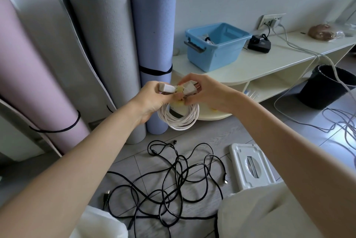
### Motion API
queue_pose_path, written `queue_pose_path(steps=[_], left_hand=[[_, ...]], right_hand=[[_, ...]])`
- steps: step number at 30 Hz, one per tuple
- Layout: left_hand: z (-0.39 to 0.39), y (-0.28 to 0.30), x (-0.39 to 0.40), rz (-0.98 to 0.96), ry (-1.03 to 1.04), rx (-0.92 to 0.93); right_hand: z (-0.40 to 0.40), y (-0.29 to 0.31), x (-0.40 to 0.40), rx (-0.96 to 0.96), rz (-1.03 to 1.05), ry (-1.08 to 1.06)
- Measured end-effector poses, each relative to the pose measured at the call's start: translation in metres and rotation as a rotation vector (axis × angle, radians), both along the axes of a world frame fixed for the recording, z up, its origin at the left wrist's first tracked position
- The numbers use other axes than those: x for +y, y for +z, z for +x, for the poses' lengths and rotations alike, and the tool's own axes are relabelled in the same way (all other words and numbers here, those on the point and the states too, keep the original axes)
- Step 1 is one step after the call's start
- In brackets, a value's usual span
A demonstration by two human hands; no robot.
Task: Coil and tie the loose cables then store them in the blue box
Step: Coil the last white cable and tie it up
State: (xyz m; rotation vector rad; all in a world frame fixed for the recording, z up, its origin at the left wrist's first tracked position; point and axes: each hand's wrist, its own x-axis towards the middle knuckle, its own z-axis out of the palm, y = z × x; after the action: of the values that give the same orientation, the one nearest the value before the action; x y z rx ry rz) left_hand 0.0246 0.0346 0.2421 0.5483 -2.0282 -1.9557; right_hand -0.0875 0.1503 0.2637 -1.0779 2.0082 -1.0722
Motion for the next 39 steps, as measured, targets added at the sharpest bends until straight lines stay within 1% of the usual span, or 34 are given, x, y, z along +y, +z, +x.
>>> queue_pose_path(steps=[5, 6, 7, 9, 10, 11, 14, 15, 20, 26, 28, 30, 33, 37, 39], left_hand=[[0.002, 0.003, -0.002, 0.024, 0.001, -0.03], [0.003, 0.004, -0.002, 0.034, 0.0, -0.023], [0.004, 0.006, -0.002, 0.049, 0.009, -0.012], [0.006, 0.008, -0.005, 0.09, 0.08, 0.014], [0.006, 0.009, -0.006, 0.119, 0.124, 0.028], [0.006, 0.008, -0.007, 0.148, 0.159, 0.04], [0.006, 0.005, -0.01, 0.21, 0.217, 0.054], [0.005, 0.003, -0.01, 0.215, 0.219, 0.049], [0.004, 0.001, -0.011, 0.212, 0.185, 0.06], [0.002, -0.003, -0.006, 0.239, 0.183, 0.071], [0.002, -0.004, -0.005, 0.243, 0.155, 0.071], [0.002, -0.003, -0.004, 0.267, 0.14, 0.08], [0.001, 0.003, 0.001, 0.311, 0.146, 0.09], [0.002, 0.009, 0.004, 0.399, 0.072, 0.131], [0.003, 0.01, 0.004, 0.382, 0.044, 0.124]], right_hand=[[0.001, -0.001, 0.0, 0.017, -0.012, 0.036], [0.001, -0.001, -0.001, 0.051, -0.004, 0.042], [0.002, -0.003, -0.002, 0.13, 0.016, 0.051], [0.006, -0.007, -0.006, 0.394, 0.057, 0.067], [0.007, -0.009, -0.007, 0.508, 0.037, 0.062], [0.009, -0.011, -0.009, 0.579, -0.017, 0.044], [0.015, -0.014, -0.014, 0.684, -0.293, -0.022], [0.016, -0.015, -0.015, 0.713, -0.347, -0.031], [0.019, -0.022, -0.018, 0.871, -0.394, 0.014], [0.022, -0.019, -0.014, 0.966, -0.444, 0.049], [0.022, -0.018, -0.013, 0.944, -0.45, 0.03], [0.022, -0.016, -0.012, 0.871, -0.477, -0.004], [0.024, -0.013, -0.014, 0.666, -0.534, -0.087], [0.023, -0.007, -0.017, 0.369, -0.474, -0.295], [0.018, -0.007, -0.019, 0.242, -0.415, -0.36]])
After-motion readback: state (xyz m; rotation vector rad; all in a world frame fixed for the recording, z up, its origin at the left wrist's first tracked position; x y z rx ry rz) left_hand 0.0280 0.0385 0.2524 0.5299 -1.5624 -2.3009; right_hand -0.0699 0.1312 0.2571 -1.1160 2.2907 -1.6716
